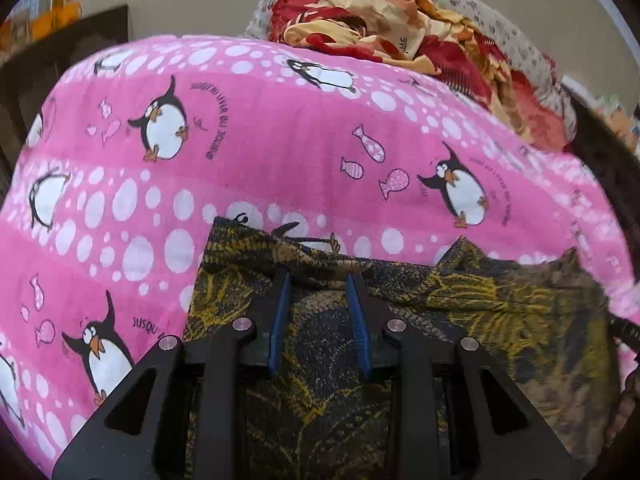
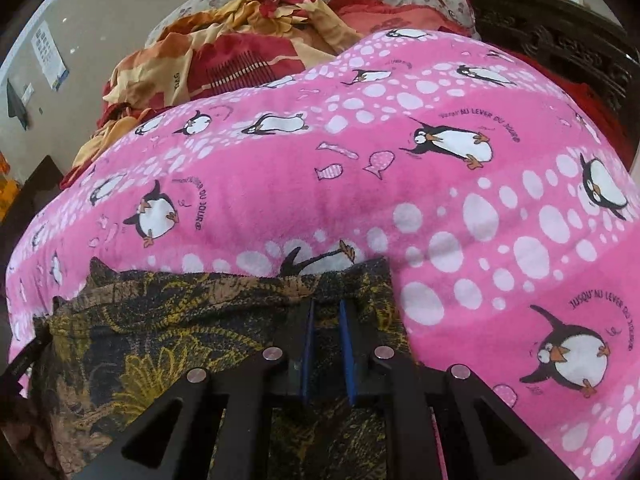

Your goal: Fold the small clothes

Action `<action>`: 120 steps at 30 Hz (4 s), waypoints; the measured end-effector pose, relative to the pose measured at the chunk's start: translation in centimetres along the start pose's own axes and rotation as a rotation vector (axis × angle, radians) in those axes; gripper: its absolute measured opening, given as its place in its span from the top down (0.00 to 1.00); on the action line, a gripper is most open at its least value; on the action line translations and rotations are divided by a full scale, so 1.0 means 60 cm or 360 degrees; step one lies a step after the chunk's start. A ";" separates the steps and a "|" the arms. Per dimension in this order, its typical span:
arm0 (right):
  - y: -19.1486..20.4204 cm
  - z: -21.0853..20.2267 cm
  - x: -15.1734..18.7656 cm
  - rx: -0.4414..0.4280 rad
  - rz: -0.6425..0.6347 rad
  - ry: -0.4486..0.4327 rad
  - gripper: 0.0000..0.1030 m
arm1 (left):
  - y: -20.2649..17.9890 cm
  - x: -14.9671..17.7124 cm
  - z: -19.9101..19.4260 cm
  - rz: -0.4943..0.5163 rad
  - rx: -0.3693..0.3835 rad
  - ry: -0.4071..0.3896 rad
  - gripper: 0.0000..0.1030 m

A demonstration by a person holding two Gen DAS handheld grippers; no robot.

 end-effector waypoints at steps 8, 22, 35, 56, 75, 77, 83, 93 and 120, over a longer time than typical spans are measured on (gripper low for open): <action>0.044 -0.218 0.087 -0.0223 -0.0274 -0.0257 0.62 | -0.090 0.069 -0.194 0.0135 0.0228 -0.0101 0.53; 0.033 -0.173 0.278 -0.0202 -0.0373 -0.0163 0.59 | -0.197 0.226 -0.164 0.0284 0.0382 -0.0113 0.52; 0.042 -0.172 0.280 -0.0246 -0.0384 -0.0158 0.51 | -0.099 0.288 -0.306 -0.0001 0.0501 -0.0079 0.46; 0.047 -0.170 0.282 -0.0226 -0.0414 -0.0156 0.48 | 0.069 0.287 -0.253 -0.0820 0.0882 -0.0091 0.28; 0.087 -0.210 0.251 0.0011 -0.0578 -0.0103 0.47 | 0.089 0.311 -0.230 -0.0808 0.0703 -0.0184 0.69; 0.124 -0.227 0.233 -0.0047 -0.0615 -0.0114 0.46 | 0.090 0.309 -0.232 -0.0822 0.0696 -0.0205 0.69; 0.276 -0.213 0.208 -0.0313 -0.0744 0.0097 0.36 | 0.097 0.310 -0.241 -0.0845 0.0606 -0.0252 0.69; 0.527 -0.103 0.199 -0.0591 -0.0868 0.0596 0.36 | 0.022 0.239 -0.318 -0.0322 0.0391 -0.0488 0.93; 0.525 -0.053 0.142 -0.0200 -0.1207 0.0702 0.90 | -0.127 0.179 -0.380 0.0014 0.0694 -0.0558 0.93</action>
Point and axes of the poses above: each gripper's, at about its wrist camera, not at the fingertips, and z roughly the way its jaws point, y to its left, x to its underside, the point moved 7 cm from there along z, roughly the way its jaws point, and after that the axes turned 10 degrees about z, right-handed, at the moved point
